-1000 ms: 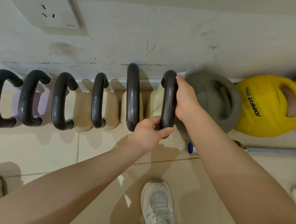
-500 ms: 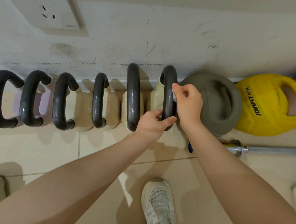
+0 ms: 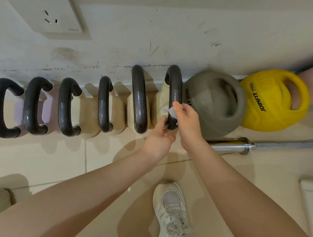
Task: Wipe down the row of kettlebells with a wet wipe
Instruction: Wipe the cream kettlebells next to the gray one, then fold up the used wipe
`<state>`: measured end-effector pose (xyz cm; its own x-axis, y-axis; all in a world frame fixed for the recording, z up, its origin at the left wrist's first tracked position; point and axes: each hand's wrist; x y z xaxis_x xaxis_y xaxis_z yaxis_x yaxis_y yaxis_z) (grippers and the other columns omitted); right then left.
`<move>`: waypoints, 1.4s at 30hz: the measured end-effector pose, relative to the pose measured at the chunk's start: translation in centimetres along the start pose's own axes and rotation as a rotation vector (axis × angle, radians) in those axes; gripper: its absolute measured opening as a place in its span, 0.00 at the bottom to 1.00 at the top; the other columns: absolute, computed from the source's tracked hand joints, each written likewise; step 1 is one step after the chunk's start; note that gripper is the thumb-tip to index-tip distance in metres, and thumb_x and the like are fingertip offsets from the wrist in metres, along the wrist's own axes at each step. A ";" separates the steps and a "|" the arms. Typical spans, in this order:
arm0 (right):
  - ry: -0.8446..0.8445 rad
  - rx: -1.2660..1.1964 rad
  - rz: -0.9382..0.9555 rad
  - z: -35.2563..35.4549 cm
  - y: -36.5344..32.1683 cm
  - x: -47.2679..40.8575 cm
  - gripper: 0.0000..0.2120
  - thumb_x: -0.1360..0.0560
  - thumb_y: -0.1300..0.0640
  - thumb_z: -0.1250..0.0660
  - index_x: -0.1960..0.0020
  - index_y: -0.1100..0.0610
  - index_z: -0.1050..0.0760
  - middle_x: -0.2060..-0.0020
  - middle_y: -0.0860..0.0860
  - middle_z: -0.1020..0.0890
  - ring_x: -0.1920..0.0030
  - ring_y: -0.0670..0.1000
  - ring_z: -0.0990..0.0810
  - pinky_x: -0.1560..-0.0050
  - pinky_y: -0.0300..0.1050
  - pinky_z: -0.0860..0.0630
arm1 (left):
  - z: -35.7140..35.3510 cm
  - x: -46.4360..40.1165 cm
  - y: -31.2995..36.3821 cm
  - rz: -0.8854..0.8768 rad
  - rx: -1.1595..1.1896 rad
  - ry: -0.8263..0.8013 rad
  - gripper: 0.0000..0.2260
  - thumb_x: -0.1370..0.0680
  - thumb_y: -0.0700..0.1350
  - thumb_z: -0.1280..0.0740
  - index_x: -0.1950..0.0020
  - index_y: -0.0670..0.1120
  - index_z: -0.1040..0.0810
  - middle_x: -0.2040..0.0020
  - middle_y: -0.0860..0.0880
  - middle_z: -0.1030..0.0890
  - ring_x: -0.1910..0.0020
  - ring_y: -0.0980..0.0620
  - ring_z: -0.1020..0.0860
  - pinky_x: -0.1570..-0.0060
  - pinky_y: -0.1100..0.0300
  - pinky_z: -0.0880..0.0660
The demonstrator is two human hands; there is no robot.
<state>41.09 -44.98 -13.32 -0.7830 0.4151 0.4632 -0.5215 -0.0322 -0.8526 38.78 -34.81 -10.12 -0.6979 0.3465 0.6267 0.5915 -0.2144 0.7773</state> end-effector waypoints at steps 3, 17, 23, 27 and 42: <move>0.045 -0.079 0.060 -1.0 2.6 1.5 0.17 0.25 0.49 0.38 0.43 0.59 0.29 0.53 0.50 0.22 0.55 0.44 0.24 0.54 0.39 0.29 | 0.9 0.5 -0.6 0.066 -0.028 -0.030 0.28 0.22 0.35 0.44 0.24 0.51 0.46 0.39 0.57 0.32 0.44 0.62 0.31 0.50 0.73 0.35; 0.302 0.109 0.051 -5.6 7.6 1.2 0.29 0.23 0.58 0.37 0.27 0.59 0.47 0.42 0.55 0.25 0.48 0.48 0.25 0.49 0.34 0.31 | 6.3 2.6 -4.9 0.217 -0.196 0.016 0.21 0.22 0.40 0.40 0.29 0.48 0.35 0.36 0.52 0.27 0.35 0.50 0.29 0.32 0.55 0.34; 0.203 0.384 0.130 -1.5 6.1 4.0 0.21 0.25 0.70 0.45 0.34 0.60 0.35 0.49 0.52 0.24 0.49 0.52 0.26 0.55 0.37 0.33 | 7.3 2.3 -4.3 0.248 -0.241 -0.035 0.19 0.22 0.40 0.41 0.31 0.45 0.32 0.44 0.48 0.25 0.51 0.50 0.23 0.43 0.58 0.30; 0.303 0.161 0.151 0.3 4.5 5.5 0.10 0.24 0.65 0.44 0.49 0.56 0.26 0.58 0.48 0.22 0.53 0.52 0.22 0.56 0.38 0.28 | 8.3 2.6 -2.8 0.199 -0.245 -0.080 0.17 0.23 0.40 0.39 0.34 0.44 0.30 0.44 0.47 0.22 0.56 0.52 0.24 0.47 0.58 0.29; 0.017 0.108 0.119 -0.8 -1.5 11.5 0.09 0.27 0.65 0.36 0.52 0.52 0.31 0.57 0.50 0.23 0.54 0.53 0.20 0.53 0.49 0.20 | 7.3 6.3 0.6 -0.104 -0.239 -0.135 0.10 0.21 0.49 0.39 0.47 0.47 0.22 0.53 0.52 0.18 0.58 0.55 0.22 0.54 0.61 0.26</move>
<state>33.17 -39.40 -6.90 -0.8360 0.4177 0.3558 -0.4597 -0.1792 -0.8698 37.69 -26.09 -6.11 -0.6806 0.4926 0.5424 0.3967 -0.3746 0.8380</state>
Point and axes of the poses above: each hand's wrist, its own x-axis away from the middle knuckle, its own z-axis out of the back of the hand, y = z × x
